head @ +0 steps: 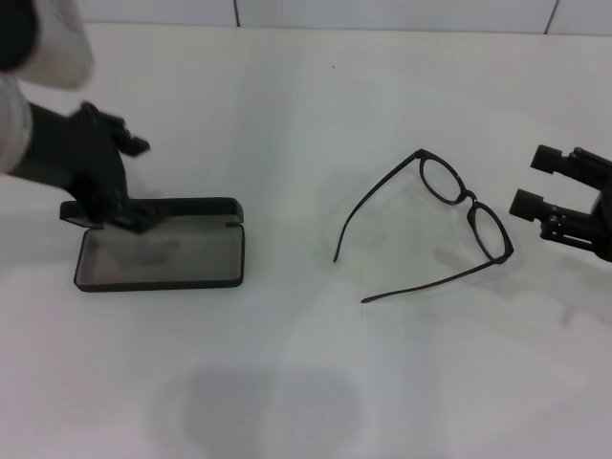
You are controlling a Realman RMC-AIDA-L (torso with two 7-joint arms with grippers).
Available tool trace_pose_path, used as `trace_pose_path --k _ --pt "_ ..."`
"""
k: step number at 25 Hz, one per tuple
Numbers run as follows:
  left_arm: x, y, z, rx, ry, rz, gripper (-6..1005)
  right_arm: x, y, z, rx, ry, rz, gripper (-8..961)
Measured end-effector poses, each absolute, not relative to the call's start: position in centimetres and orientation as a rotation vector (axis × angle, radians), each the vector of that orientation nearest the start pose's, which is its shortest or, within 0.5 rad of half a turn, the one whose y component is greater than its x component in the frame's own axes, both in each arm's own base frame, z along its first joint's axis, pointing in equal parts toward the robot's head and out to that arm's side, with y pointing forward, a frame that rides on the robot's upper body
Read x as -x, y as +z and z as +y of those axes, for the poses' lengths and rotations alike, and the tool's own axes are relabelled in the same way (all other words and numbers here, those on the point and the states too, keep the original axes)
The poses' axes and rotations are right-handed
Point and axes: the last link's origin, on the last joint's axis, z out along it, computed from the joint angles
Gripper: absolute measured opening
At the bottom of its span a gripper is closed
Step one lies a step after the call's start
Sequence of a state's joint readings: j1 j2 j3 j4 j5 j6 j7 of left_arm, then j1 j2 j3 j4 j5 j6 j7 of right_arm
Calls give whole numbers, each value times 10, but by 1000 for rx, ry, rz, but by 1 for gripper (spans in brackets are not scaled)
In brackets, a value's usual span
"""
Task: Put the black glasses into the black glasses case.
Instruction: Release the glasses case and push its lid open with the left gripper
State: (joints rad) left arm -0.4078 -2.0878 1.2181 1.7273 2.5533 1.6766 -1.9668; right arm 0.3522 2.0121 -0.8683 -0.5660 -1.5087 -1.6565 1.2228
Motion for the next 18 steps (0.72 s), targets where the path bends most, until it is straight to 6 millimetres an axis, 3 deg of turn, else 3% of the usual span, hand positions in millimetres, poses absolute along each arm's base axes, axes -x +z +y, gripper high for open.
trace_pose_path --k 8,18 --pt "193 42 332 2706 600 -232 688 -273 29 300 2513 1086 512 794" --pt "199 33 349 2685 680 -241 667 -277 28 297 2503 1082 520 791"
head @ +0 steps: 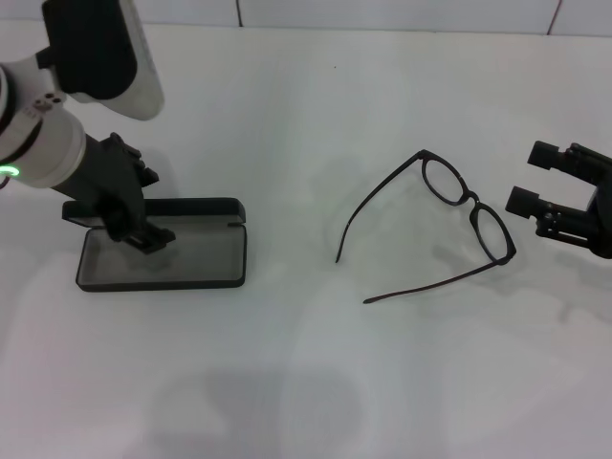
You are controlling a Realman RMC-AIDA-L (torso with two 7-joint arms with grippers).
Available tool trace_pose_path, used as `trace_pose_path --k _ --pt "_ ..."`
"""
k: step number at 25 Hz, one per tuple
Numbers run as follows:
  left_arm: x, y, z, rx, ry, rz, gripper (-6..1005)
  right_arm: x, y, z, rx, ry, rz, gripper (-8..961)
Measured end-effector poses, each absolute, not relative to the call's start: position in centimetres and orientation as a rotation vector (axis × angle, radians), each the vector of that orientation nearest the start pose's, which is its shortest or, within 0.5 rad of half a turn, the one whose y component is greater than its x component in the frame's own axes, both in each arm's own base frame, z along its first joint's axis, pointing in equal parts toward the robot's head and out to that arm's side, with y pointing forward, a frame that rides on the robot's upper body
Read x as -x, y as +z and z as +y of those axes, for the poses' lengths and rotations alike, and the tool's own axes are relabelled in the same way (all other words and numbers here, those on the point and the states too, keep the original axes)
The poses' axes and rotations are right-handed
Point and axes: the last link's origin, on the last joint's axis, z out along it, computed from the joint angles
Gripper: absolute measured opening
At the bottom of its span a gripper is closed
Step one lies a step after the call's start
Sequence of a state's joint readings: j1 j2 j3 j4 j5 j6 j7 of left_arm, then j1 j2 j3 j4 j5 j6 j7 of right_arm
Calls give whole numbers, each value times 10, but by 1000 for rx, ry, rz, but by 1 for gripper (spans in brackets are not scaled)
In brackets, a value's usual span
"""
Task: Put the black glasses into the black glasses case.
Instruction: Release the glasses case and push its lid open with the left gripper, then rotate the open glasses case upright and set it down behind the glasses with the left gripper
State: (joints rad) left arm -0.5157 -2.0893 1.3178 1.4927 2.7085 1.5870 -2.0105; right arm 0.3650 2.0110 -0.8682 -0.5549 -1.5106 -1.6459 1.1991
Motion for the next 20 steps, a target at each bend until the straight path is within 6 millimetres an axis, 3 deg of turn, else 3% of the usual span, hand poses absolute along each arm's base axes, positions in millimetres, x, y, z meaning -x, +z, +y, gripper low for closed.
trace_pose_path --k 9,12,20 --pt "197 27 353 2663 717 -200 648 -280 27 296 2480 1095 535 788" --pt "197 26 353 2660 720 -190 419 -282 27 295 2477 1093 536 787" --pt "182 32 355 2634 682 -119 285 -286 31 293 2443 1105 544 784"
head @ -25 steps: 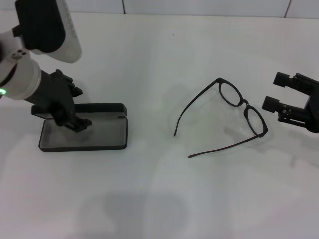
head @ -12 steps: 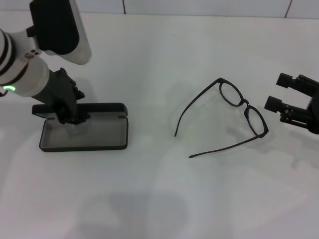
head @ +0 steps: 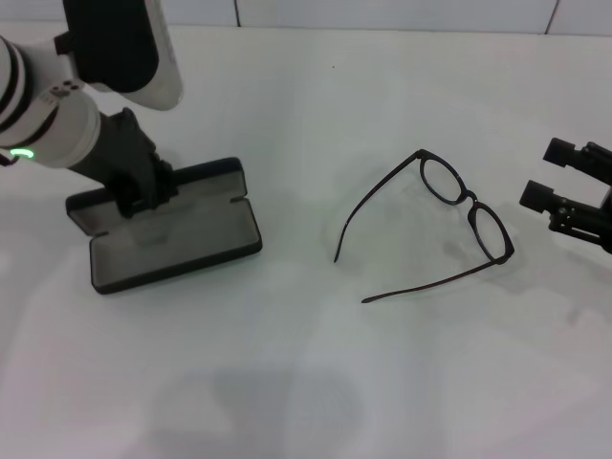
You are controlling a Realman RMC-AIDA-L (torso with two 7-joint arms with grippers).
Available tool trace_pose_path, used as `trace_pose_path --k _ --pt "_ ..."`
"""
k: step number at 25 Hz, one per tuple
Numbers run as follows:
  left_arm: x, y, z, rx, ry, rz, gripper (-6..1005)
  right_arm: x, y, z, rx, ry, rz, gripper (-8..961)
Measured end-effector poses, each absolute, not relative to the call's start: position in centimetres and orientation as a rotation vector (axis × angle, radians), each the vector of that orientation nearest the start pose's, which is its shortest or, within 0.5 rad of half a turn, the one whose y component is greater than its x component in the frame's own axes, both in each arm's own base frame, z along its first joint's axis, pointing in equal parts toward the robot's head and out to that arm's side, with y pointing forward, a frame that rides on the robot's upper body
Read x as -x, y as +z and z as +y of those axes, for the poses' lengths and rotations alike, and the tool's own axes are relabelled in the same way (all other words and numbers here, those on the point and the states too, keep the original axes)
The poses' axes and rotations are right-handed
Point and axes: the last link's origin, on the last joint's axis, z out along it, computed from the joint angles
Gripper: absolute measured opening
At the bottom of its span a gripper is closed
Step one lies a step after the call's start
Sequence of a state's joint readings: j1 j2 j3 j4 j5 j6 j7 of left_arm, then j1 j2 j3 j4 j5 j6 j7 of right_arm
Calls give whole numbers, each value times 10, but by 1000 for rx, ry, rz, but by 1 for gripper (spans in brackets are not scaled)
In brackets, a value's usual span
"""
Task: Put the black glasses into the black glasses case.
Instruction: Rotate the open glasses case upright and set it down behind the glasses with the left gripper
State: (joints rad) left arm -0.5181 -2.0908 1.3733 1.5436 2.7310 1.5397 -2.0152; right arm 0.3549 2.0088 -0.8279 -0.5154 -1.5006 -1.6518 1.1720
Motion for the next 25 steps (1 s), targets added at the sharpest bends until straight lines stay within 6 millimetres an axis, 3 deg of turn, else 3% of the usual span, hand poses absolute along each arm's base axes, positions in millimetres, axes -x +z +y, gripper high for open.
trace_pose_path --k 8,14,25 --pt "154 24 367 2547 583 79 194 -290 31 286 2428 1120 563 781" --pt "142 -6 381 2494 545 268 200 -292 31 282 2426 1128 572 779" --pt "140 -52 394 2515 578 379 212 -305 33 266 2353 1166 602 775"
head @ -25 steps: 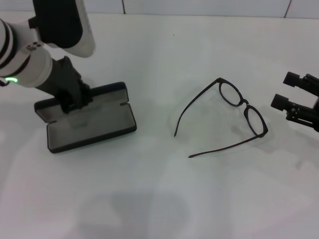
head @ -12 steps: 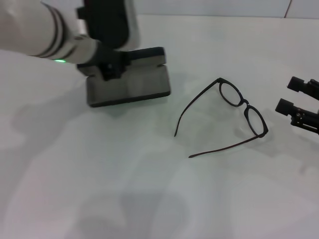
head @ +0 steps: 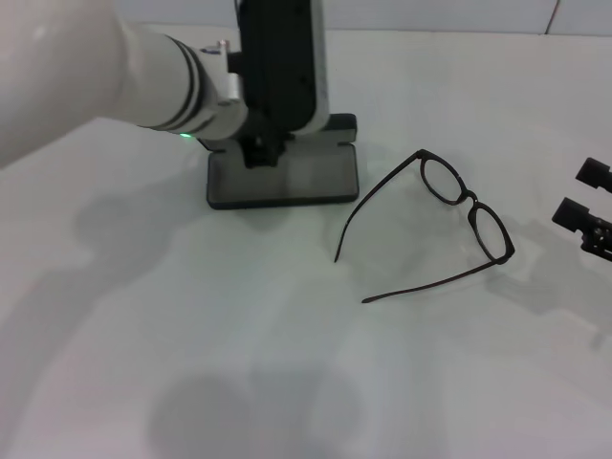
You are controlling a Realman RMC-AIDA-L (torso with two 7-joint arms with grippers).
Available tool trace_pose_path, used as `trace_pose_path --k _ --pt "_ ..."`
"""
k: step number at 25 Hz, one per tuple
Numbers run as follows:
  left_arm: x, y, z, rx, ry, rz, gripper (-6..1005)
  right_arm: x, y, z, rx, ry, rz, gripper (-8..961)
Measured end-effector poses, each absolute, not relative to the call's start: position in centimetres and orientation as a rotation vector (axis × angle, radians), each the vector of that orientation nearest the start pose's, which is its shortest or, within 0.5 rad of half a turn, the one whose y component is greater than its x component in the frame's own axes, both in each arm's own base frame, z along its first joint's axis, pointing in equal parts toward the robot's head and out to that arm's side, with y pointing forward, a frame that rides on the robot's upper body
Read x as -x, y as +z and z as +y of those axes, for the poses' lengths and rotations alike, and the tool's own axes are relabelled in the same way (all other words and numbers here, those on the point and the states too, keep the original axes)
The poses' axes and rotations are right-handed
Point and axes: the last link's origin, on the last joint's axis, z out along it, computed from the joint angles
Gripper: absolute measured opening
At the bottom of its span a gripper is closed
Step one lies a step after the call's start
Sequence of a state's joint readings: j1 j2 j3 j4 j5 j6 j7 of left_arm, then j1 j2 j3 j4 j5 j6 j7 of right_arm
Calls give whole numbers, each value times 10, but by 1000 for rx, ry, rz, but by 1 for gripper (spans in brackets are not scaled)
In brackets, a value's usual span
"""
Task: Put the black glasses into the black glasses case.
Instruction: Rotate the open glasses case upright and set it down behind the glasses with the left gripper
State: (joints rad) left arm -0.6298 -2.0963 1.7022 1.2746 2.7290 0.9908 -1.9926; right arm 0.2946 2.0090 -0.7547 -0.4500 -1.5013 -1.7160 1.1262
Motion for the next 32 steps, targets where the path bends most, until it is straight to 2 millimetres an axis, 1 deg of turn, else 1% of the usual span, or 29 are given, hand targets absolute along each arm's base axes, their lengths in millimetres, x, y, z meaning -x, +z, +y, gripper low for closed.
trace_pose_path --k 5,12,18,32 --pt "138 -61 393 2527 566 397 217 -305 34 266 2352 1167 596 774" --pt "131 -73 386 2541 531 448 225 -306 34 266 2352 1160 597 771" --pt "127 -82 380 2558 535 469 231 -305 33 267 2355 1160 593 769" --pt "128 -87 377 2572 556 429 246 -305 33 268 2351 1160 593 764"
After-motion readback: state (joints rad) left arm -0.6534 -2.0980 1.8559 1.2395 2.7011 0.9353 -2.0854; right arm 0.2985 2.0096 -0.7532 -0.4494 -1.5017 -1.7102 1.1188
